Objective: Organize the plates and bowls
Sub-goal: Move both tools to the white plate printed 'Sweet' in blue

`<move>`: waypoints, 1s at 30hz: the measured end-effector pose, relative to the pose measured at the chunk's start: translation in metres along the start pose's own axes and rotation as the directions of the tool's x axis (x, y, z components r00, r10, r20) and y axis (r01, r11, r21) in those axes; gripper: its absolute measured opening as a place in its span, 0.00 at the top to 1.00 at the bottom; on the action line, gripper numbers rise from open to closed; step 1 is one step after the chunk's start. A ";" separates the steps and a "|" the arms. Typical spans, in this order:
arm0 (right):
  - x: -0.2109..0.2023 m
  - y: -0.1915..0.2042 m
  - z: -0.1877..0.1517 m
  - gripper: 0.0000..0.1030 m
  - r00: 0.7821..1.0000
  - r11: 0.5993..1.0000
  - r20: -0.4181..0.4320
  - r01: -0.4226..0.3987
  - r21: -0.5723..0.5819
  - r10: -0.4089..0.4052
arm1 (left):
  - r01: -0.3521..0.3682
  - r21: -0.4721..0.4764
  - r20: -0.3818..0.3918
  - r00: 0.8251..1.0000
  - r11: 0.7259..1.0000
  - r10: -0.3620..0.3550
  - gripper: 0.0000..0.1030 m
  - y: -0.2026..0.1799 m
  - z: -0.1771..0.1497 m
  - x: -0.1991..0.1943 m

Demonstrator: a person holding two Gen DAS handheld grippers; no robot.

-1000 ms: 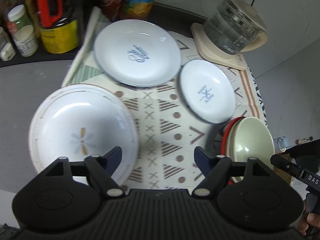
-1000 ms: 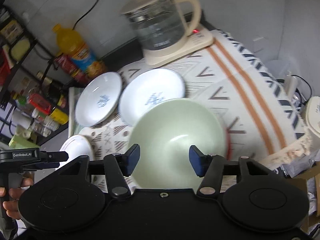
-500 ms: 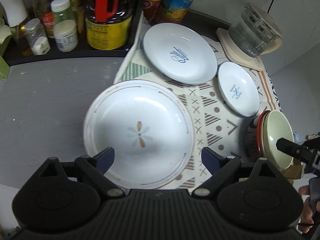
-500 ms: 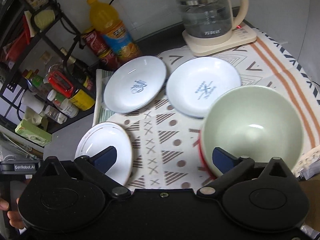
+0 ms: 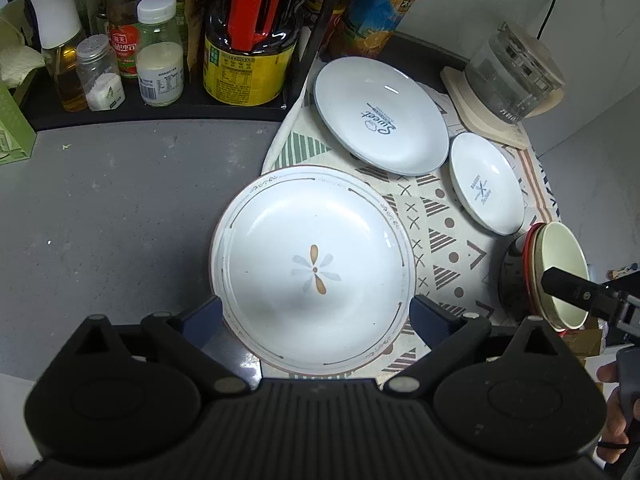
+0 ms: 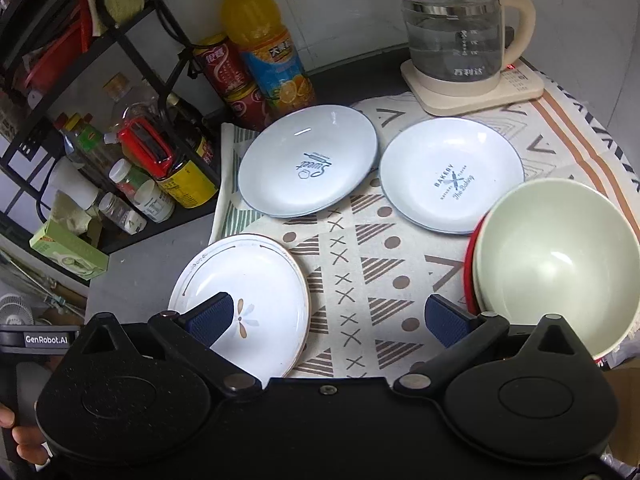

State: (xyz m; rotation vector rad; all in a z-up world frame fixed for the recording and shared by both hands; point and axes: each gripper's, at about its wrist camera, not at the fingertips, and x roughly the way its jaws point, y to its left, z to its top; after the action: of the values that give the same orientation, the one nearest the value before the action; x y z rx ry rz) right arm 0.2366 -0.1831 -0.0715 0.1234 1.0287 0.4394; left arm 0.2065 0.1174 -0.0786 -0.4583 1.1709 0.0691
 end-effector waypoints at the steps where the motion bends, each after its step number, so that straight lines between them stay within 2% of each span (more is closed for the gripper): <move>1: 0.001 0.002 0.001 0.00 1.000 1.000 -0.001 0.003 -0.005 -0.003 | 0.004 0.001 0.000 1.000 1.000 -0.004 0.04 0.000 0.001 0.000; 7: 0.007 0.013 0.010 0.00 1.000 0.999 -0.004 0.009 -0.046 -0.010 | 0.011 -0.003 0.010 1.000 1.000 -0.011 0.04 0.000 0.010 -0.002; 11: 0.009 0.017 0.018 0.00 1.000 0.998 0.011 0.010 -0.062 -0.010 | -0.029 -0.044 0.032 0.999 0.999 0.030 0.04 0.002 0.017 -0.004; 14: 0.011 0.014 0.029 0.00 0.999 0.998 0.035 0.030 -0.061 -0.028 | -0.030 -0.061 0.046 0.998 0.998 0.032 0.04 0.003 0.025 -0.005; 22: 0.027 0.002 0.061 0.00 0.999 0.997 0.048 0.001 -0.078 0.003 | -0.059 -0.104 0.064 0.996 0.993 0.066 0.04 -0.004 0.045 0.008; 30: 0.054 -0.012 0.098 0.00 0.998 0.994 0.013 -0.052 -0.097 0.053 | -0.073 -0.169 0.067 0.994 0.983 0.086 0.06 -0.016 0.068 0.029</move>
State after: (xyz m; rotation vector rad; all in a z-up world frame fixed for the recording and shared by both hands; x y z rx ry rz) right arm 0.3468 -0.1621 -0.0679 0.0671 0.9888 0.5347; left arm 0.2819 0.1235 -0.0787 -0.5517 1.1145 0.2530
